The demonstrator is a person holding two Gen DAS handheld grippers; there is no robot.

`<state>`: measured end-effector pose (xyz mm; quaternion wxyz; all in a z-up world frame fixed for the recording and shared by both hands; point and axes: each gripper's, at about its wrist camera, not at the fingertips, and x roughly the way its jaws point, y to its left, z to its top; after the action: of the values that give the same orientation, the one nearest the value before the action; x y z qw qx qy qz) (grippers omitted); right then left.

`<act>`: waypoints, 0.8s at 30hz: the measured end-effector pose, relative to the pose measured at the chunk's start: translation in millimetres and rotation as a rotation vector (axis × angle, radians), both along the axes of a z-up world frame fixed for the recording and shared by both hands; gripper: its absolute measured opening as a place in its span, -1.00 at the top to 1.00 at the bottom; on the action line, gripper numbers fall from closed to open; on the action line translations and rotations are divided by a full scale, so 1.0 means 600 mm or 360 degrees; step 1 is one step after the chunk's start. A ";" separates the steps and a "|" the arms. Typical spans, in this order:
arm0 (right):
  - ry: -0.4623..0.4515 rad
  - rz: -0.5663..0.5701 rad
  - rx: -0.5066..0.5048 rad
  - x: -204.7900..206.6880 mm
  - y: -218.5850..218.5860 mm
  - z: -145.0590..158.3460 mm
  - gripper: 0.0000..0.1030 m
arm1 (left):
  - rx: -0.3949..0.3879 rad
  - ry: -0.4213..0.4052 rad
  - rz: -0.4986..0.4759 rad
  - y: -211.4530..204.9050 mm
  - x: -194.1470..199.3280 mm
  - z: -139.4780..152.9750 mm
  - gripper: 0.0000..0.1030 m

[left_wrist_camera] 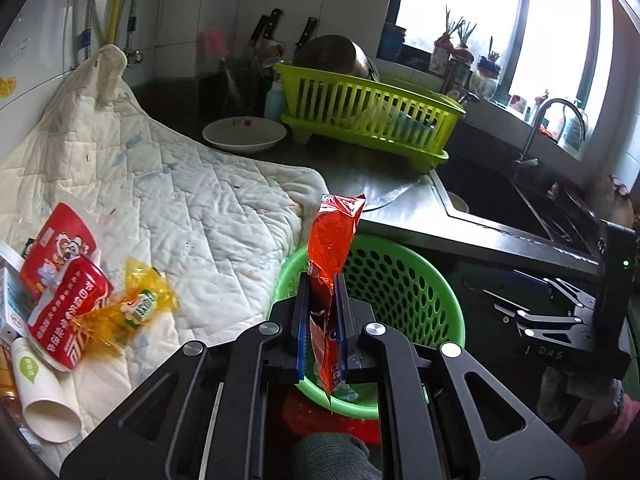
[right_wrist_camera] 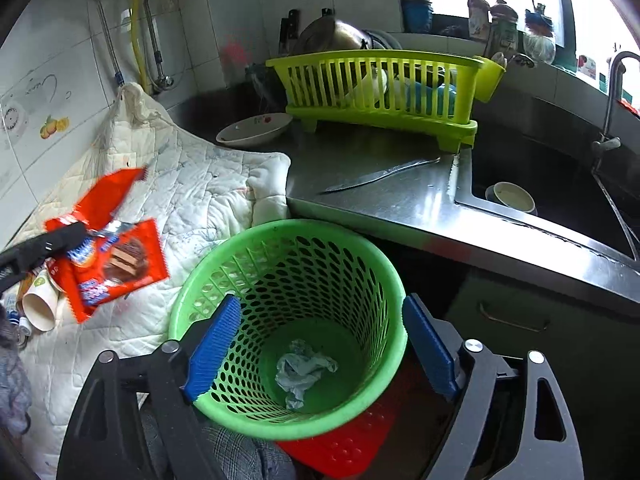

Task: Collect trash
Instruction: 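Drop the foil into the green basket with the right gripper while the left drops the orange wrapper, then grasp the blue-white can with the left gripper while the right grasps the yellow wrapper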

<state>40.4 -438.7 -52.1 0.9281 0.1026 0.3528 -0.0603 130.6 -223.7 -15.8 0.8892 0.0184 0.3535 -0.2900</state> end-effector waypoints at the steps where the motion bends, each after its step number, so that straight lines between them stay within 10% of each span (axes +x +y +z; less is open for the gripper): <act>1: -0.0006 -0.0002 0.0005 -0.005 -0.003 0.000 -0.59 | 0.0003 0.0011 -0.0015 -0.008 0.001 -0.004 0.79; 13: -0.0008 -0.0008 0.0048 -0.030 -0.013 -0.008 -0.59 | 0.0020 0.0015 -0.0093 -0.052 -0.009 -0.035 -0.02; 24: -0.0039 0.0101 0.0074 -0.016 0.029 0.008 -0.59 | -0.0004 -0.0030 0.0161 0.071 -0.039 0.011 -0.08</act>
<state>30.6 -421.5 -47.0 0.9311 0.1137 0.3458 -0.0213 107.4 -181.2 -9.5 0.9060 0.0020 0.3453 -0.2449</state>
